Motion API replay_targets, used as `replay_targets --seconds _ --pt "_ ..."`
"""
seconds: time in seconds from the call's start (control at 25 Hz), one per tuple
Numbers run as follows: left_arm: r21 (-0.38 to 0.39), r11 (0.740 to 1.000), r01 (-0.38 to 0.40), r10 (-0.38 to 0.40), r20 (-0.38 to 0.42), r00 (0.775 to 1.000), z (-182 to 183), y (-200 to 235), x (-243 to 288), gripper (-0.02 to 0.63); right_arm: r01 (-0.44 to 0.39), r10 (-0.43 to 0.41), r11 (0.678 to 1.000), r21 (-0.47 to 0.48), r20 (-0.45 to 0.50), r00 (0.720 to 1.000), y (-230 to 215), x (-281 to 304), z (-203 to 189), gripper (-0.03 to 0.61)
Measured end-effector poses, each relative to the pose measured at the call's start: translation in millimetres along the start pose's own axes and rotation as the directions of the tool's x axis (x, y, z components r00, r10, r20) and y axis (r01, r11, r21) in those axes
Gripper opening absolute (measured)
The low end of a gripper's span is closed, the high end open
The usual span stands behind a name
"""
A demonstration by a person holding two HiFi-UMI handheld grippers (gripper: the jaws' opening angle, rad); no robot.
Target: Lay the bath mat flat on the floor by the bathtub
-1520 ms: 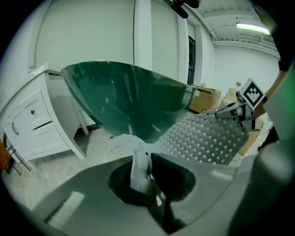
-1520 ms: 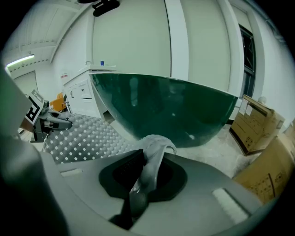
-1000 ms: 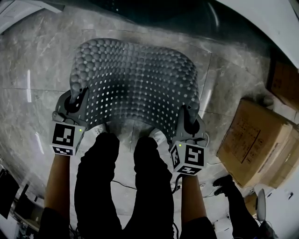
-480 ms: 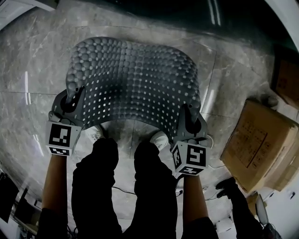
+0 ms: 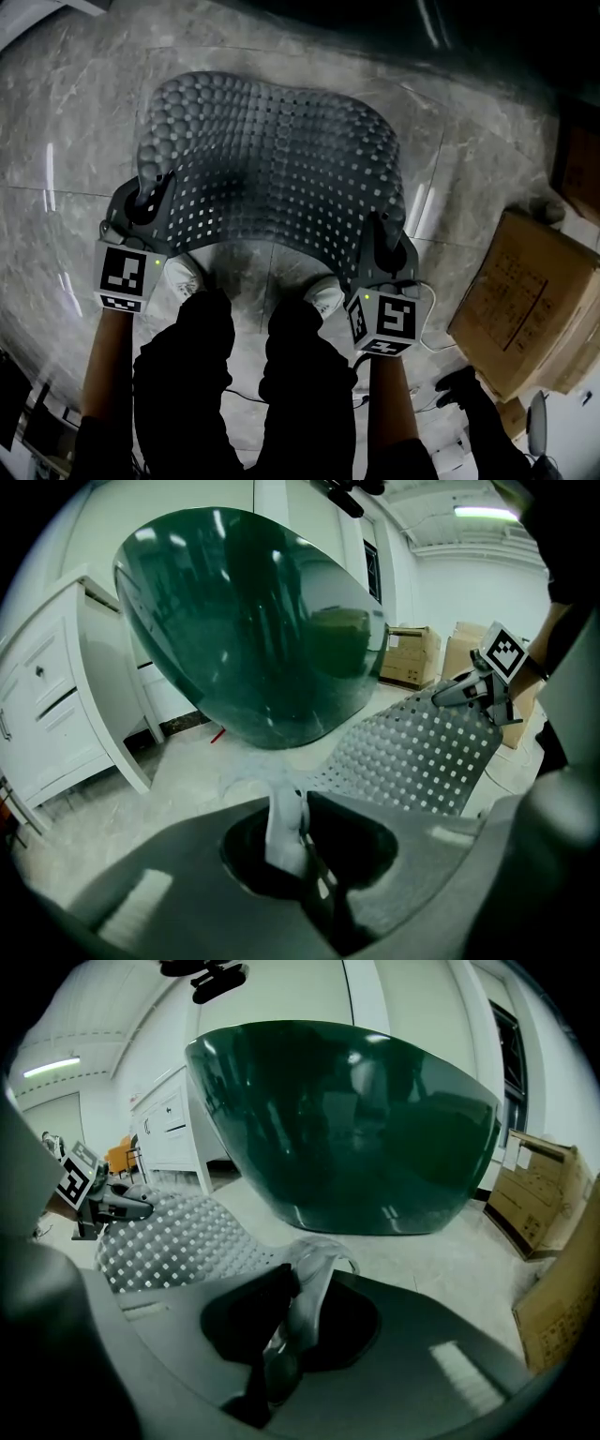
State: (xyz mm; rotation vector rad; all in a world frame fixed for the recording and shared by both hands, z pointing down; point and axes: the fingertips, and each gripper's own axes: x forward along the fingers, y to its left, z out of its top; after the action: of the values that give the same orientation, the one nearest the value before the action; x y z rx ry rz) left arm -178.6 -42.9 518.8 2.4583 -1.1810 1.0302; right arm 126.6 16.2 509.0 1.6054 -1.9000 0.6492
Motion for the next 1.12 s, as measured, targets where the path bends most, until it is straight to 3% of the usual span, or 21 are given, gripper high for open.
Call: replay_targets --seconds 0.12,0.28,0.52,1.12 --pt "0.012 1.000 -0.008 0.008 0.007 1.000 -9 2 6 0.021 -0.014 0.014 1.000 -0.011 0.018 1.000 3 4 -5 0.054" --pt "0.039 0.999 -0.020 0.019 0.021 1.000 -20 1 13 0.021 -0.042 0.045 0.995 -0.092 0.035 0.998 8 6 -11 0.055" --pt "0.027 0.997 -0.066 0.065 0.023 0.998 -44 8 21 0.021 -0.032 0.035 0.998 -0.062 0.052 0.998 -6 13 -29 0.055" --pt "0.055 0.987 -0.149 0.148 0.026 0.989 -101 34 44 0.021 0.018 -0.012 0.996 -0.086 0.074 0.997 -46 43 -86 0.055"
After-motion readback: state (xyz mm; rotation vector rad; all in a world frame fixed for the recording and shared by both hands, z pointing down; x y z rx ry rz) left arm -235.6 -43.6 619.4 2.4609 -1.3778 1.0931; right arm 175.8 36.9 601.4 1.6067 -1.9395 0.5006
